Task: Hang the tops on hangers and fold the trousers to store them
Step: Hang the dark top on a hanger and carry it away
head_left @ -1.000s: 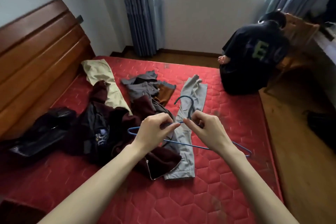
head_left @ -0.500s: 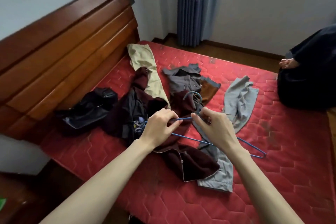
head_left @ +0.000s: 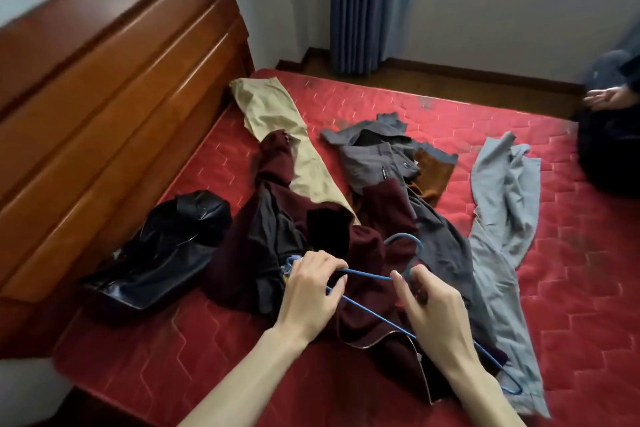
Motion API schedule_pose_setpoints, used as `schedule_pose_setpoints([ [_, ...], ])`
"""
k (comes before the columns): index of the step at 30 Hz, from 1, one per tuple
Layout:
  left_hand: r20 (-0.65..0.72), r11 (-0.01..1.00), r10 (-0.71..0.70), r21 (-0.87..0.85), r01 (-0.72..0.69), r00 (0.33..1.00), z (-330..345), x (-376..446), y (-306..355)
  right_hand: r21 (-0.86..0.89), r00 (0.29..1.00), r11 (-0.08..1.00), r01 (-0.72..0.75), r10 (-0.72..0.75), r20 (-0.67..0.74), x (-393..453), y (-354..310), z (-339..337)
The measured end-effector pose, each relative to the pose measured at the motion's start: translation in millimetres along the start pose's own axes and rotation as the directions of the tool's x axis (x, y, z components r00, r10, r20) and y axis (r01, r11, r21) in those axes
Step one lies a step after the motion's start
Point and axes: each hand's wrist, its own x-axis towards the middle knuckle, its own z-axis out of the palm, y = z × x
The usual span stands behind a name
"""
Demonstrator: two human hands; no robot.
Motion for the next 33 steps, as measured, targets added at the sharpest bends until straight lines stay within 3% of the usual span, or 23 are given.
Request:
schedule_pose_setpoints([
  [6,-0.067,0.976,-0.213,-0.061,0.209,0.975,50.4,-17.6,-78.2,0.074,0.999,0.996,-0.051,0.051,0.011,1.0,40.5,63.3],
  [11,-0.056,0.885,-0.465,-0.029,0.464,0.884,104.1,-51.9,-144.9,0.114,0.996,0.990,-0.082,0.079,0.035,7.9,77.7,123.4],
  [17,0.066,0.605,-0.796,0.136,0.785,0.602,147.4,-75.1,-213.5,0.117,0.992,0.985,-0.124,0.123,0.022,14.5,115.2,176.3],
  [22,0.145,0.496,-0.865,0.101,0.862,0.481,184.8,-65.3,-242.0,0.130,0.989,0.980,-0.147,0.142,0.045,11.6,133.1,200.7],
  [24,0.126,0.368,-0.924,0.045,0.929,0.360,199.5,-59.6,-251.2,0.139,0.987,0.978,-0.153,0.146,0.062,9.7,138.4,206.3],
  [29,0.089,-0.047,-0.995,-0.143,0.989,-0.034,219.2,-60.9,-277.2,0.161,0.988,0.977,-0.141,0.129,0.084,5.3,143.3,214.2],
  [31,0.105,-0.095,-0.992,-0.214,0.972,-0.074,221.4,-67.7,-285.9,0.159,0.987,0.976,-0.145,0.131,0.094,5.1,143.8,214.4],
  [33,0.087,-0.021,-0.996,-0.206,0.978,-0.003,219.0,-73.4,-288.6,0.162,0.984,0.974,-0.160,0.144,0.103,4.8,144.0,214.2],
])
